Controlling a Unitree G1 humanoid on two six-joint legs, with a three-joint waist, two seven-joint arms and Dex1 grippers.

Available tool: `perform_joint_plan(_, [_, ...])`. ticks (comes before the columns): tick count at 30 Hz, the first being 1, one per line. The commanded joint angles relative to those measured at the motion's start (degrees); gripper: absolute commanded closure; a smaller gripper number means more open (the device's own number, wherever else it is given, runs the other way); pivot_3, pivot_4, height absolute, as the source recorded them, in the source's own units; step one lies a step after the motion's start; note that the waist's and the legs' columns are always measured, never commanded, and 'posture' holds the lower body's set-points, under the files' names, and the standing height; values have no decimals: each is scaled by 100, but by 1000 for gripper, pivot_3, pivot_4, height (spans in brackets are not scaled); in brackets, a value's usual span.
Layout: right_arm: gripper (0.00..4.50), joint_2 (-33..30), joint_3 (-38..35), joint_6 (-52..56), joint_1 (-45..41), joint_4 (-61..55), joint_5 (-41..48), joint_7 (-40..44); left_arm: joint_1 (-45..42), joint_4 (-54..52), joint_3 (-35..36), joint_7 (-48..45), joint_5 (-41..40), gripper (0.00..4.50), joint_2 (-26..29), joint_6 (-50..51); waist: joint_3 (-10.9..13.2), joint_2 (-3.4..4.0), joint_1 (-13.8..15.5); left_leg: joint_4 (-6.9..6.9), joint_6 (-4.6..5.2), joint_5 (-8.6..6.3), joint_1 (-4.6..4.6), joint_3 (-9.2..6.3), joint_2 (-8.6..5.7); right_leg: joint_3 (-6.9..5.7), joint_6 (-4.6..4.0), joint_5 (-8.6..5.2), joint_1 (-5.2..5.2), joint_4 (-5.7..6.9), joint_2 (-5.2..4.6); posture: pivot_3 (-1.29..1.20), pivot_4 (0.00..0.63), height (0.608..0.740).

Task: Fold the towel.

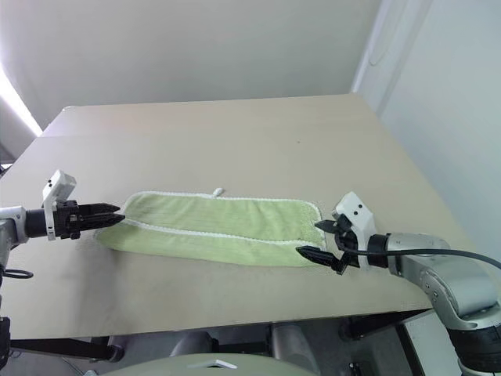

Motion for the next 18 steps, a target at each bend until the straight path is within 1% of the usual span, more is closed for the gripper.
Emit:
perform_joint_plan(1, [16,-68,-57,12,-71,-214,-11,2,66,-195,-47,-53,72,2097,72,-125,0,-1,7,0,0,0,0,0,0,0,0,0,0,0,0,0,0,712])
perform_joint_plan(5, [16,-62,-17,153,-64,-244,-3,-34,91,-26,-198,-1,281,2097,16,-422,0,-2,13,0,0,0,1,-1,0,-1,0,0,0,0,-1,0,0,712])
perform_joint_plan(9, [16,-2,-17,235,-92,-260,21,-73,-249,178,-199,34,265,2097,-144,-336,-1,-5,28,0,0,0,-2,-2,-1,-1,1,0,0,0,-1,0,0,712])
perform_joint_plan(16, [16,13,-59,259,-57,-289,27,-97,-411,253,-253,-153,253,2097,-115,-281,0,-4,2,0,0,0,-2,-1,0,-1,0,0,-1,0,1,0,0,712])
perform_joint_plan(18, [0,-5,-65,256,-40,-299,12,-99,-368,264,-319,-273,303,2465,-59,-303,-1,-4,9,0,0,0,-2,-1,0,-1,0,0,-1,0,0,0,0,712])
